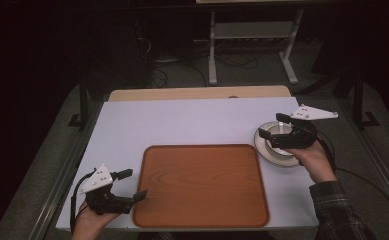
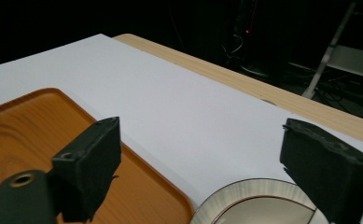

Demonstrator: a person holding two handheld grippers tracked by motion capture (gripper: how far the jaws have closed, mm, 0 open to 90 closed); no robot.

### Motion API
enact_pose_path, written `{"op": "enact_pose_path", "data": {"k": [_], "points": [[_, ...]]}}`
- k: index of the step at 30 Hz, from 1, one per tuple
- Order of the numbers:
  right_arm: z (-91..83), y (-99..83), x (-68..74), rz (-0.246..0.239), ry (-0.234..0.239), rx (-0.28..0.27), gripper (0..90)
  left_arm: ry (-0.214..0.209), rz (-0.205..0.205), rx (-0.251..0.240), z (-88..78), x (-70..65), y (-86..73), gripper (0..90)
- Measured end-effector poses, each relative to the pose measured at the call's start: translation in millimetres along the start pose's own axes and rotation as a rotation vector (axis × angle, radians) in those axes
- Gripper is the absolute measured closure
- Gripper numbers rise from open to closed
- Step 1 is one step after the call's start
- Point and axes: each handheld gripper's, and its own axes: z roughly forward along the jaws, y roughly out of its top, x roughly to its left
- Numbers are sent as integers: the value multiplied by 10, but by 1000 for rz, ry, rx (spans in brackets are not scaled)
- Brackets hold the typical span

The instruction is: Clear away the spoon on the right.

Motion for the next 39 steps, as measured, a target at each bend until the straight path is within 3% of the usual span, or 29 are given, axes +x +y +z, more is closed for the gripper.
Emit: {"op": "enact_pose_path", "data": {"k": [12, 14, 16, 18, 19, 20, 23, 28, 39], "points": [[129, 26, -157, 7, -11, 57, 268, 2, -2, 0, -7, 1, -3, 129], [157, 19, -203, 13, -28, 71, 358, 3, -2, 1, -3, 1, -2, 129], [165, 15, -215, 13, -32, 78, 382, 3, -1, 2, -2, 2, -2, 129], [206, -17, -286, 32, -54, 107, 490, 5, -1, 2, -1, 7, -1, 129], [206, -17, -286, 32, -54, 107, 490, 5, -1, 2, -1, 7, -1, 129], [238, -43, -333, 40, -74, 122, 582, 4, 0, 3, 1, 7, 0, 129], [258, -58, -371, 45, -86, 131, 648, 3, 1, 6, 4, 2, 0, 129], [297, -94, -483, 65, -111, 136, 888, 5, -2, 4, -1, 5, -2, 129], [394, -178, -642, 104, -166, 174, 894, 5, -3, 3, -7, -3, -7, 129]]}}
